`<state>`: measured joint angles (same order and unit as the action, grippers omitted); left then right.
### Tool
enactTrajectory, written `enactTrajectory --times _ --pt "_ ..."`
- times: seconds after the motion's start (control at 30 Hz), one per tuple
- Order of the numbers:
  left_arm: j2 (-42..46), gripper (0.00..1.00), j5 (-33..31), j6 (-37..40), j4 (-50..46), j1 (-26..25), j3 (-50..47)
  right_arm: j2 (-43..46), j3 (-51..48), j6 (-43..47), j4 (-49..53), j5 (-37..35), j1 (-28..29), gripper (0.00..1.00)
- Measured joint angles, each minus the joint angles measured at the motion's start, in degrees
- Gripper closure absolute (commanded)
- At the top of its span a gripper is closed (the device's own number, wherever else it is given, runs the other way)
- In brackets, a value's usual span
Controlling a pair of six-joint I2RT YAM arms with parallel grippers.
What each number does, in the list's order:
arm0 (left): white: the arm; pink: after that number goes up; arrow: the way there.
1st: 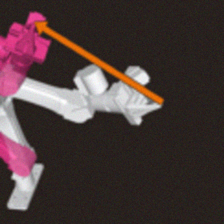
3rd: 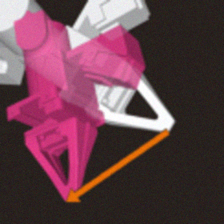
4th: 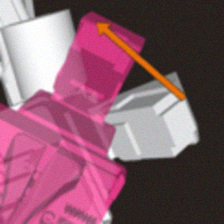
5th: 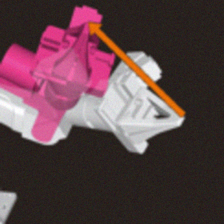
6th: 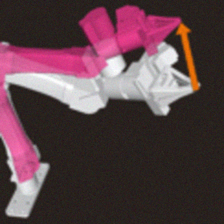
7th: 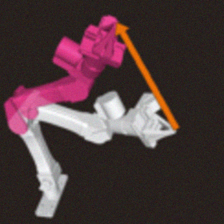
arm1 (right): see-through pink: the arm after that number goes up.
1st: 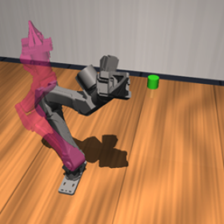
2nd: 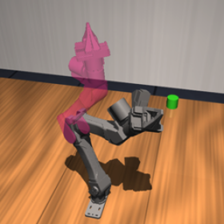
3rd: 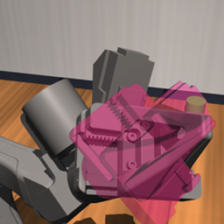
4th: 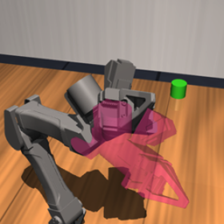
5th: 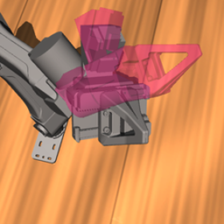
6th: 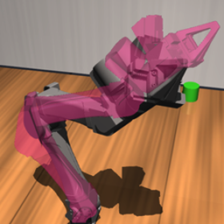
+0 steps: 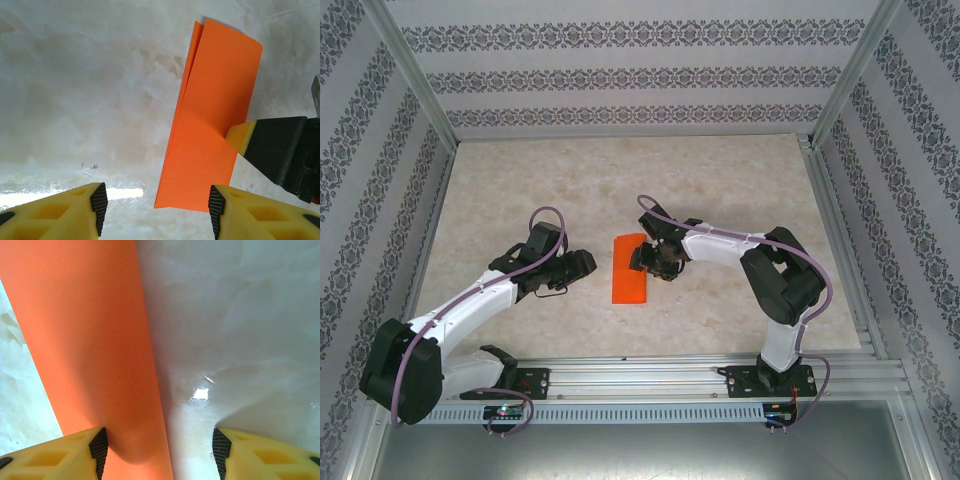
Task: Fold a paper plane with a square sheet of paper (pick it up from the middle)
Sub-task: Fold a square sheet of paper at the center of the table.
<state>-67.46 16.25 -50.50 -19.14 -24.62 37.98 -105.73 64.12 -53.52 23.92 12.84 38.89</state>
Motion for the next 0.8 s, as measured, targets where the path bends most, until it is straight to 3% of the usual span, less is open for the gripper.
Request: enactTrajectory --times 0.8 --pt "-1.55 0.4 1.46 0.66 0.07 0.37 0.0 -4.22 6.58 3.72 7.85 -1.01 0.76 0.37"
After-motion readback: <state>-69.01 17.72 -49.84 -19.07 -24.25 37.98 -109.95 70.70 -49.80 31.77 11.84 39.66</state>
